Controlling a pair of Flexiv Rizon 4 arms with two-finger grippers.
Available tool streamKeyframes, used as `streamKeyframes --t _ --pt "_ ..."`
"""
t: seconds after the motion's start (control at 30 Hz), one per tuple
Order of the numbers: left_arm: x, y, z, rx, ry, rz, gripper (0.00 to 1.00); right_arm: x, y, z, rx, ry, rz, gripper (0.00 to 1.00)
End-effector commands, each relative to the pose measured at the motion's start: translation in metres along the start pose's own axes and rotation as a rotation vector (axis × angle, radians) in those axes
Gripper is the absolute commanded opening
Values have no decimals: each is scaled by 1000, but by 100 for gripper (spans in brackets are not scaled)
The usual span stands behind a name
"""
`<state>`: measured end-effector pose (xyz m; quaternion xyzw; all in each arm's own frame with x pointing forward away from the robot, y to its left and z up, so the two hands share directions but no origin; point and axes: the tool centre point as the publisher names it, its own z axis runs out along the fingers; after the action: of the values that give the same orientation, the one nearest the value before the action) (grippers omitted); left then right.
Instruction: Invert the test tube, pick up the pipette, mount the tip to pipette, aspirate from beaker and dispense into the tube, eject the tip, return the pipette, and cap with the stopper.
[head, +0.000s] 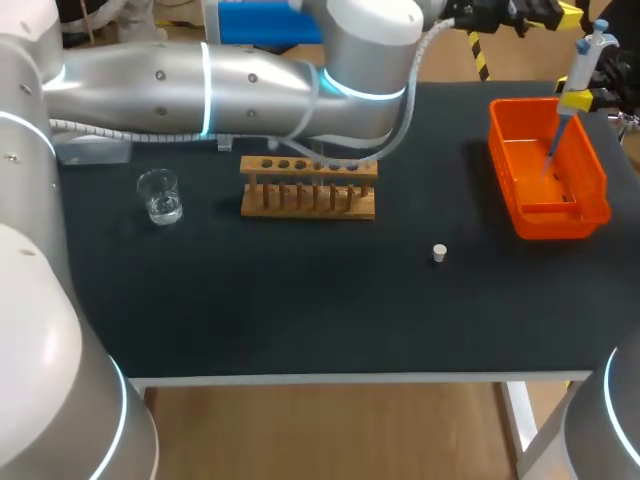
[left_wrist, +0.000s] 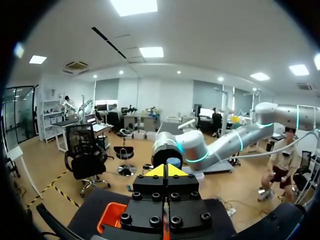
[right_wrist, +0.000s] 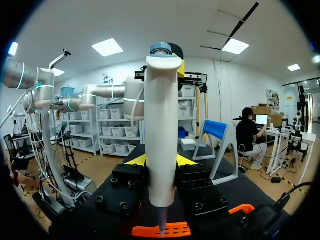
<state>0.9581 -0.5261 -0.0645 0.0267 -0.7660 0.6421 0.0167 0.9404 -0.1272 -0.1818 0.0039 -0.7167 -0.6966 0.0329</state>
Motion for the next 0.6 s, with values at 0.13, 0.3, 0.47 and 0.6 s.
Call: streamKeyframes --t 0.13,0.3,0.47,0.6 --pt "1 5 8 29 -4 5 0 -2 0 -2 1 6 1 0" --pt "6 7 8 33 4 7 0 -2 0 -2 1 6 1 0" --pt "8 11 9 31 6 1 0 -2 0 -2 1 6 1 0" --pt "8 13 12 24 12 -5 0 -2 0 -2 1 6 1 0"
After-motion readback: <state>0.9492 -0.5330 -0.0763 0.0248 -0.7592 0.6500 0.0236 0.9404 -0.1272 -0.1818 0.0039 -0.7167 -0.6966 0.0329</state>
